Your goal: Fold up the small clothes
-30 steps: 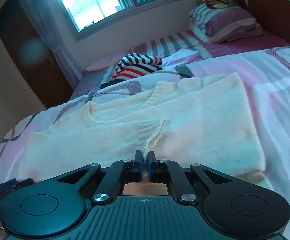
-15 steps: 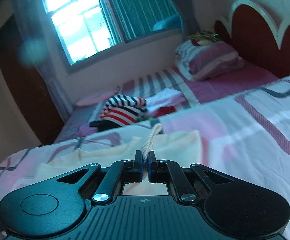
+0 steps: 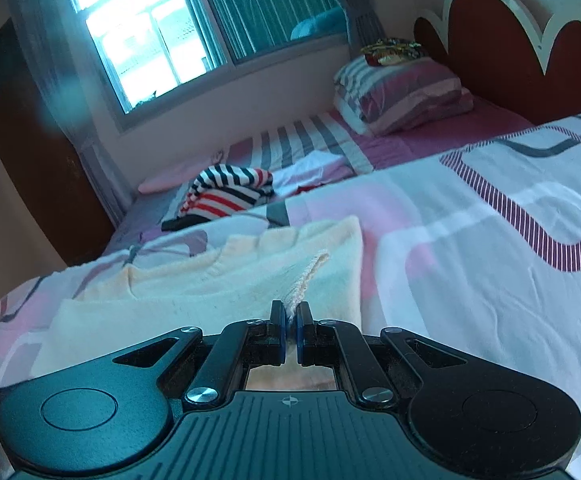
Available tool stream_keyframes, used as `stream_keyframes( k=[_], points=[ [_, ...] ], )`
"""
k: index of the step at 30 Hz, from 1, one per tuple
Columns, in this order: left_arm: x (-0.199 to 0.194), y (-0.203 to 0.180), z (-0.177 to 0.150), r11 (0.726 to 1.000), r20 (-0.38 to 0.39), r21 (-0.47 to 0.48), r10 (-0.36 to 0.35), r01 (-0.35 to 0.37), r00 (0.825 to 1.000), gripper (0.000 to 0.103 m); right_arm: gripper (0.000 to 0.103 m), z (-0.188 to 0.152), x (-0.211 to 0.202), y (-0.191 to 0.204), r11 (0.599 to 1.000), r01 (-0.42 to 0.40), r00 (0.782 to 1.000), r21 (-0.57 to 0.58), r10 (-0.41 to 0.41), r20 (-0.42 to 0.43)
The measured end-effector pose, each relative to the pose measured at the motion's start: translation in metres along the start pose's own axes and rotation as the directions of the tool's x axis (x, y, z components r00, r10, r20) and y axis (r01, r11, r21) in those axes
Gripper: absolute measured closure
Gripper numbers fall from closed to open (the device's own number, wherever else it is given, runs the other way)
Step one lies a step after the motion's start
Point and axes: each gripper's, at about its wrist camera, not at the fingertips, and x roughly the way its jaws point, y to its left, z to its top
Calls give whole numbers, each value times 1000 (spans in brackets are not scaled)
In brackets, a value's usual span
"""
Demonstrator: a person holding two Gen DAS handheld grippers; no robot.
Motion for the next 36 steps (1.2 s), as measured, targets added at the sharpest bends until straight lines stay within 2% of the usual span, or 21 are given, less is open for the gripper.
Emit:
stream_keyframes(
  k=[5,8,9,10,11,12,13,16,19,20,22,25,31,34,36],
  points=[
    [2,1,1,1000,-11,2,1,-1,1000,73,99,-11,13,-9,999,33,999,8,-33,-41],
    [-5,0,3,998,-7,51,23,-23,1000,65,98,-15,16,-12,999,31,998,-19,-32,-63],
    [-13,-2,3,996,22,81,32,-34,999,61,95,-14,10,-11,998,50,997,-34,-52,-52],
    [-23,-4,3,994,67,107,22,-29,997,55,83,-12,-1,-9,995,83,996,-55,-83,-8],
    [-31,-5,5,992,103,122,4,-17,995,44,75,-10,-12,-6,992,98,995,-75,-95,42],
    [-33,-8,7,992,118,127,-9,-6,993,44,76,-9,-20,-3,993,80,995,-85,-74,72],
    [-32,-13,11,991,122,131,-31,15,992,44,76,-7,-21,0,995,43,997,-88,-38,65],
    [-12,-26,17,992,86,109,-80,70,993,48,76,-14,2,21,989,-8,1000,-150,6,-13],
    [8,-24,12,994,19,51,-100,99,995,52,76,-28,21,21,984,18,996,-178,-33,-82],
    [12,-20,9,994,9,40,-101,101,995,50,83,-31,23,16,984,30,995,-175,-45,-85],
    [11,-12,10,994,3,21,-103,103,995,49,84,-30,16,8,988,38,997,-148,-48,-65],
    [7,1,22,994,42,-22,-110,111,993,51,84,-22,7,7,990,39,999,-134,-40,1],
    [38,-9,68,990,85,12,-143,143,986,51,84,3,40,1,994,64,998,-93,-64,3],
    [72,-13,84,985,54,5,-174,174,983,51,84,11,55,-1,996,56,998,-71,-56,-3],
    [97,-11,85,987,7,-5,-157,158,987,51,84,13,65,-1,995,59,998,-85,-60,-13]
  ],
)
